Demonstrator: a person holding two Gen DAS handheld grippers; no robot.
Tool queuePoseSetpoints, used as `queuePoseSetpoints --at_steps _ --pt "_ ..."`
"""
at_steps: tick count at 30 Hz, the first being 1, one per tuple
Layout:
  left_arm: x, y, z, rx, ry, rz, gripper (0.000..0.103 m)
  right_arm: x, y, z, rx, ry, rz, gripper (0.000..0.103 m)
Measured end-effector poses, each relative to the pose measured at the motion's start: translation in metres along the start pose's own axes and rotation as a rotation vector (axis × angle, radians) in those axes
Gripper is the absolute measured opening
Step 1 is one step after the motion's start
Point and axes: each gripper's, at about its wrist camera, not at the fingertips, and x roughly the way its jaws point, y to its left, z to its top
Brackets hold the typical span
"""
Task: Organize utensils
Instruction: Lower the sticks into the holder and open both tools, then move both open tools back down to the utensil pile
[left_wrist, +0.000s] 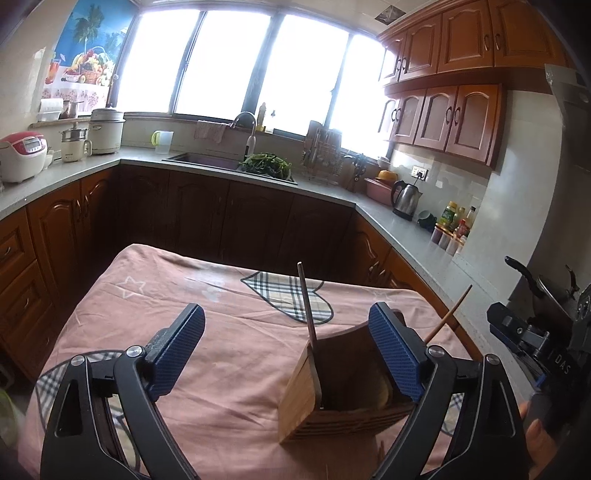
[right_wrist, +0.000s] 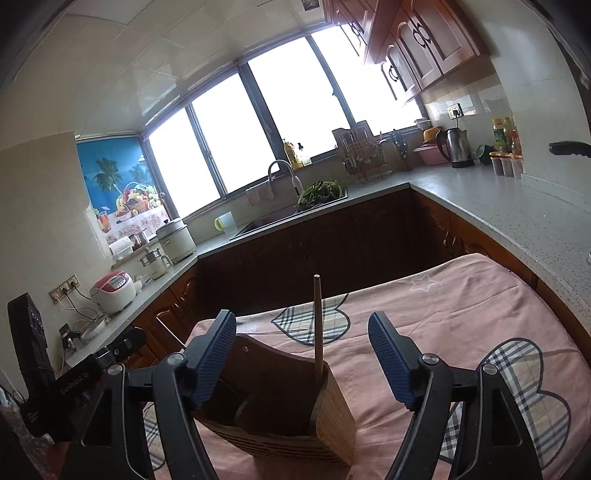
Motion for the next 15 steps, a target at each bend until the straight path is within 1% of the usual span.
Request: queuePoseSetpoints --at_steps 2,9,15 --pt "-0.007 0.003 -0.008 -0.003 0.027 -0.011 0.095 -0.01 -0.001 -0.005 0.012 0.006 0.003 0.081" --pt "-0.029 0.011 -0.045 -0.012 0.126 -0.018 0.095 -0.043 -0.006 -0.03 0.029 0.042 -0.009 0.081" --pt "-0.042 0.016 -0.073 -0.017 0.182 -0.016 0.095 -0.065 -0.013 -0.052 0.049 0.077 -0.036 0.081"
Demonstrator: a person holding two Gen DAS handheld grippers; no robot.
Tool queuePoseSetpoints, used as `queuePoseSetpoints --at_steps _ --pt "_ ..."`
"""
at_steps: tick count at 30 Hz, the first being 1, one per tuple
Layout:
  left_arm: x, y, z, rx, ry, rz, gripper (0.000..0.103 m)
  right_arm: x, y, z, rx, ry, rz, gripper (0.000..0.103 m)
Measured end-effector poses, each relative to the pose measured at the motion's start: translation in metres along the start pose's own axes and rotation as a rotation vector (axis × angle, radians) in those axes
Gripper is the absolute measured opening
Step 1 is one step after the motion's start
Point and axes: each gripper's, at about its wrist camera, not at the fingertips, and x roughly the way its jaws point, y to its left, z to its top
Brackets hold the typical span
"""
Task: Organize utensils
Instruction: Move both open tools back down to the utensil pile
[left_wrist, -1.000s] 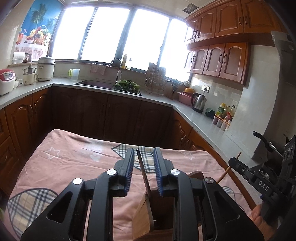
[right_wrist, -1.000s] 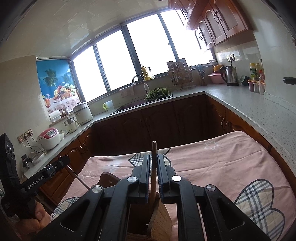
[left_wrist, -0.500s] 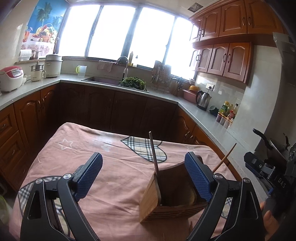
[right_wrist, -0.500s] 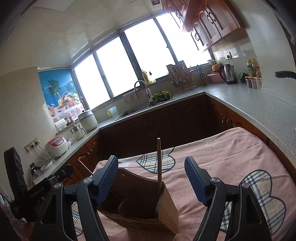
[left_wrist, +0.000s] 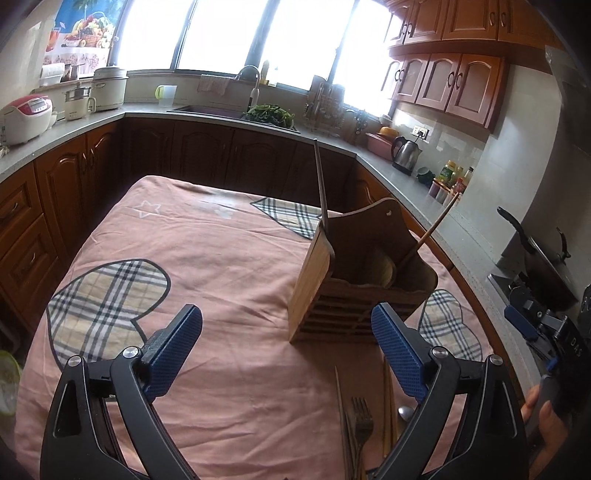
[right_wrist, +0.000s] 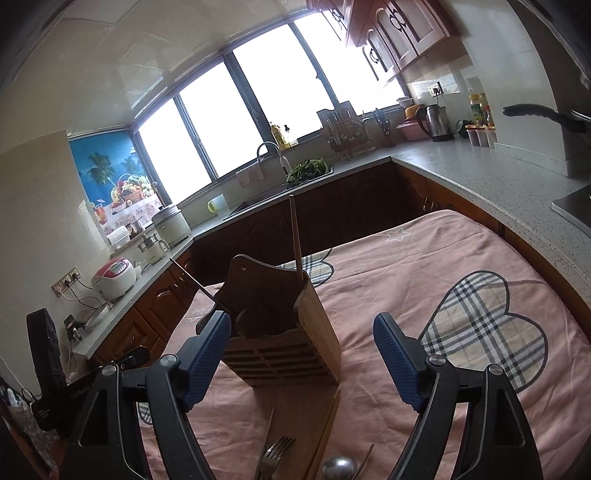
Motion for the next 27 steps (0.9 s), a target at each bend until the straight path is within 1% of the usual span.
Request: queuePoseSetpoints --at_steps 5,14,19,22,27 --pt "-0.004 0.003 -0.016 -0.004 0.032 0.004 0.095 -0.01 -0.007 -0.019 0.021 0.028 -0.017 0.081" --pt "-0.001 0.005 -0.034 0.0 0.093 0.014 0.095 -0.017 -0.014 -0.042 0.039 0.069 -0.039 0.081" --pt "0.005 0.002 -0.041 0.013 0.134 0.015 0.095 -0.012 -0.015 -0.051 0.033 0.104 -0.051 0.081" --pt "0.01 -0.001 -0.043 0.028 0.153 0.015 0.095 -0.007 -0.013 -0.056 0.022 0.131 -0.077 0.081" --pt "0.022 -0.006 -0.048 0.048 0.194 0.019 0.095 0.011 -0.014 -0.066 0.01 0.208 -0.096 0.081"
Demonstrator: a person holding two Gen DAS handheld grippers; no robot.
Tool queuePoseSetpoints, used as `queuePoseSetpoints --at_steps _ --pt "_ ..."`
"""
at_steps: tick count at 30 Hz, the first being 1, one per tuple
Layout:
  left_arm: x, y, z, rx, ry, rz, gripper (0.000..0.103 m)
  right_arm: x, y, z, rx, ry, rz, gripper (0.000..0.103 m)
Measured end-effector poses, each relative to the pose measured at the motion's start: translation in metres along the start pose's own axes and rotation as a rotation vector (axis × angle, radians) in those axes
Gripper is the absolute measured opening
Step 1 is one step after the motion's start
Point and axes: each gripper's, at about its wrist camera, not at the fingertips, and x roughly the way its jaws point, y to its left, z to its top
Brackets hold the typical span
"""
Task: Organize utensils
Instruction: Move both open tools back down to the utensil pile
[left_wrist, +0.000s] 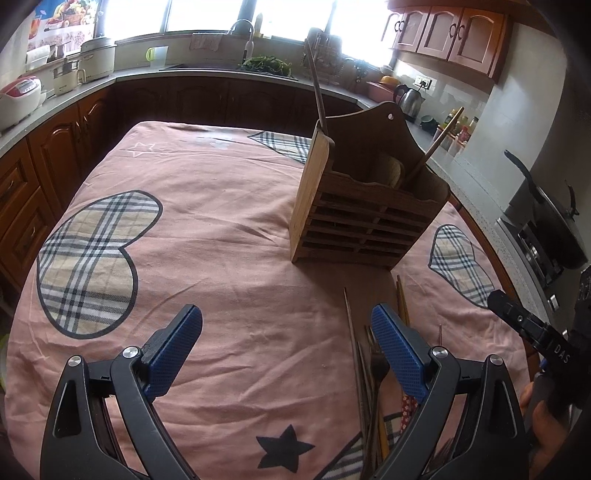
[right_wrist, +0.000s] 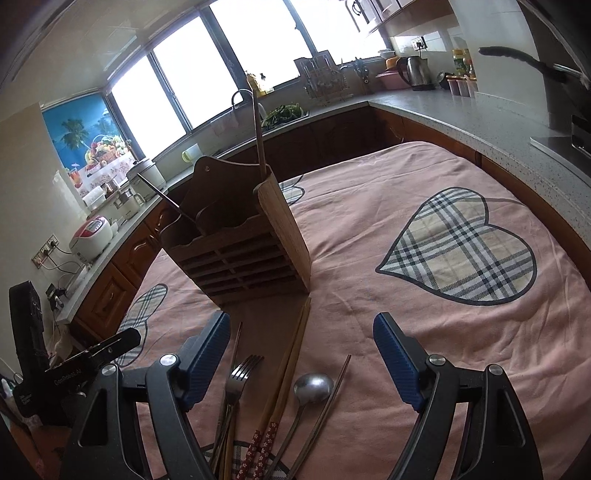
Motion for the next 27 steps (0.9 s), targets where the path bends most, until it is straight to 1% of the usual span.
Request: queuePoseSetpoints --at_steps 3,4,5,6,7,8,11,12,14,16,18,20,21,23,27 --pt "0.009 -0.004 0.0 0.018 0.023 0.002 0.095 0.012 0.001 -0.002 -0.017 0.03 -0.015 0.077" --pt "0.013 -0.006 -0.001 0.024 0.031 0.001 0.095 0.015 0.001 -0.002 -0.022 0.038 -0.02 0.071" --pt "0.016 -0.008 -0.001 0.03 0.039 0.0 0.095 0.02 0.002 -0.002 -0.027 0.052 -0.022 0.062" --pt "0.02 -0.01 -0.001 0.038 0.045 -0.001 0.094 0.024 0.002 -0.002 -0.027 0.065 -0.017 0.058" --pt "0.023 -0.012 0.0 0.047 0.051 0.0 0.093 0.029 0.001 -0.002 -0.026 0.078 -0.014 0.051" --pt "0.027 -0.014 0.0 0.054 0.058 0.001 0.091 0.034 0.001 -0.001 -0.026 0.092 -0.013 0.047" --pt "0.04 -0.021 0.001 0.074 0.087 -0.009 0.082 0.048 0.0 0.001 -0.02 0.125 0.004 0.038" --pt "0.045 -0.023 0.002 0.08 0.096 -0.01 0.081 0.053 -0.001 0.002 -0.017 0.138 0.009 0.037" --pt "0.053 -0.027 0.004 0.091 0.109 -0.012 0.076 0.064 -0.001 0.005 -0.009 0.161 0.016 0.029" --pt "0.061 -0.031 0.007 0.104 0.125 -0.015 0.074 0.076 -0.002 0.008 -0.001 0.185 0.022 0.026" --pt "0.069 -0.035 0.008 0.118 0.139 -0.014 0.07 0.087 -0.002 0.011 -0.002 0.204 0.018 0.021" --pt "0.078 -0.039 0.009 0.129 0.155 -0.013 0.064 0.098 -0.002 0.014 -0.005 0.221 0.013 0.018" --pt "0.082 -0.041 0.01 0.134 0.164 -0.013 0.062 0.103 -0.002 0.015 -0.007 0.227 0.01 0.017" --pt "0.092 -0.044 0.01 0.145 0.182 -0.01 0.055 0.112 -0.001 0.017 -0.015 0.241 -0.001 0.014" --pt "0.108 -0.05 0.006 0.172 0.223 0.0 0.047 0.13 0.0 0.015 -0.033 0.285 -0.028 0.011"
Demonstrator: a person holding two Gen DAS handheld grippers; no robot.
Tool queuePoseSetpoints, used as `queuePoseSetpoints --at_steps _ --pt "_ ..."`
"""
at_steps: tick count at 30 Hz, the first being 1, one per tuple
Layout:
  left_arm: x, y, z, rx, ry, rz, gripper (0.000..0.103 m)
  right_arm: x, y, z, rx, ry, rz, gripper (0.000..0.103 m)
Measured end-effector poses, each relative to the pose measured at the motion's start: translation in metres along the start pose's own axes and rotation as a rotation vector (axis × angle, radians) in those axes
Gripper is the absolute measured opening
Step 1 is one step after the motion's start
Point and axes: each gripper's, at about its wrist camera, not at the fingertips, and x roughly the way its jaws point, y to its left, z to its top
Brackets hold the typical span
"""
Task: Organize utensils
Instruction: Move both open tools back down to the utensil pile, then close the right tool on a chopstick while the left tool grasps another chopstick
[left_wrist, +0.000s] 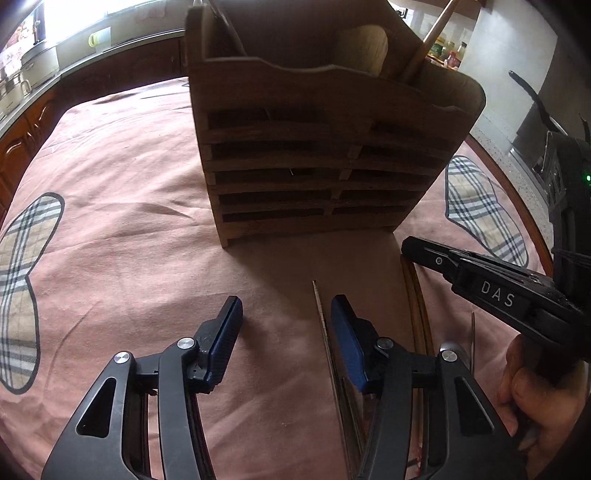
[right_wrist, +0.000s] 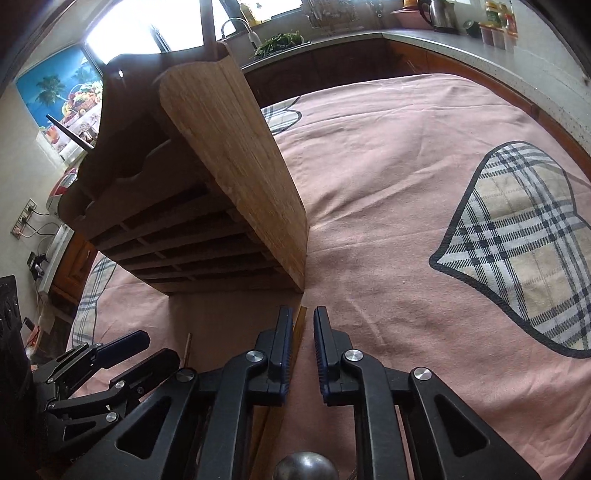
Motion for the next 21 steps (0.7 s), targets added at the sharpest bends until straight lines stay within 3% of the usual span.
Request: queuePoseSetpoints --at_steps 4,8,21 --pt "0.002 -0.007 -0.002 0.048 -0.013 0.043 0.039 0.003 0.002 -0.002 -0.021 0.002 -0.006 0.008" --pt "0.002 -0.008 -0.001 0.061 -0.014 0.042 0.01 0.004 0.0 0.0 -0.021 0.001 -0.003 0.007" --pt "-0.032 0.03 -0.005 -0.024 -0.053 -0.049 0.008 -0.03 -0.017 -0.005 0.074 -0.046 0.114 0.005"
